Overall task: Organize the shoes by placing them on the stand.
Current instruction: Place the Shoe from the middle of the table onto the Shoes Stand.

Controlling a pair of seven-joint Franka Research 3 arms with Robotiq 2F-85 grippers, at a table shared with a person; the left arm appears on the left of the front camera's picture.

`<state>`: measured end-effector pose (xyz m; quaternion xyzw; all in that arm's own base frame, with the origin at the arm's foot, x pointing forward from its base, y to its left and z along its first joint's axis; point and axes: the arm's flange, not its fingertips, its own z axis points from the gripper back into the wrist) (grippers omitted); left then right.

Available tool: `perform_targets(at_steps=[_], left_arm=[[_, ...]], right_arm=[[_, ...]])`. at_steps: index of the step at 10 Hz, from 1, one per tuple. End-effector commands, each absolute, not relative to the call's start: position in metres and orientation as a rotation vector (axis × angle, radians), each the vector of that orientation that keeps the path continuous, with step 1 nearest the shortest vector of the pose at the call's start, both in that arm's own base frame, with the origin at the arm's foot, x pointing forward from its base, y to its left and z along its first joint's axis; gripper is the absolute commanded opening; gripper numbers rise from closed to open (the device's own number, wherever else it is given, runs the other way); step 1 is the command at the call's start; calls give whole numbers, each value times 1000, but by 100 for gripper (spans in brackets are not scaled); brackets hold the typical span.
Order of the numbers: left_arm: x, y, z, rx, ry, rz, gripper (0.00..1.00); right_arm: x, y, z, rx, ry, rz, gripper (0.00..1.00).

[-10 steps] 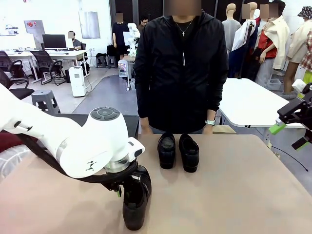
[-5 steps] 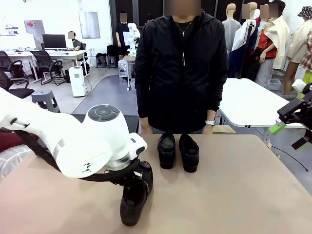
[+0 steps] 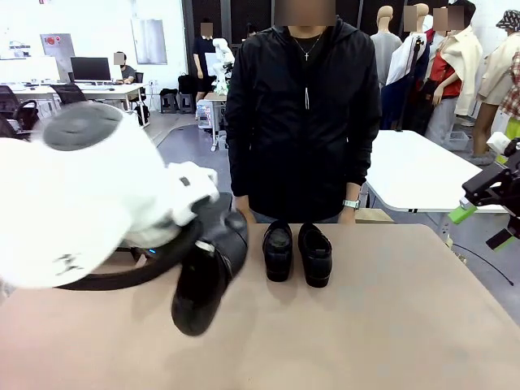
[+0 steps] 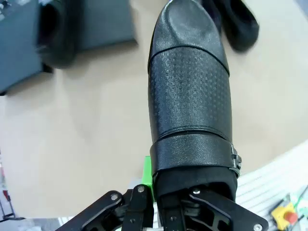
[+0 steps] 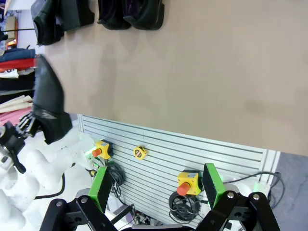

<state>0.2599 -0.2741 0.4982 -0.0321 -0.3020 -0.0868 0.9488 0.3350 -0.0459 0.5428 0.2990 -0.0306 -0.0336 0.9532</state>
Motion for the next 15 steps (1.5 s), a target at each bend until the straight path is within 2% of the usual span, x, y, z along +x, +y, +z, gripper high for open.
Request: perform_targets(at_steps=[1, 2, 3, 8, 11, 12, 15], left_arm=[[262, -239, 493, -49, -818, -75, 0], [270, -230, 496, -58, -860, 43, 0], [261, -258, 517, -65, -705, -121, 0], [261, -263, 510, -47, -707, -106, 0], [366, -256, 528, -42, -716, -152, 0], [393, -254, 527, -113, -721, -237, 0], [480, -232, 498, -83, -789, -208, 0]], right_arm=[[336, -46, 546, 623, -54, -76, 100], [336, -46, 546, 623, -54, -76, 100], [336, -46, 546, 623, -54, -76, 100], [336, -46, 546, 623, -54, -76, 100], [336, -46, 546, 623, -54, -76, 100], [336, -46, 546, 623, -54, -76, 100], [336, -46, 546, 623, -54, -76, 100]])
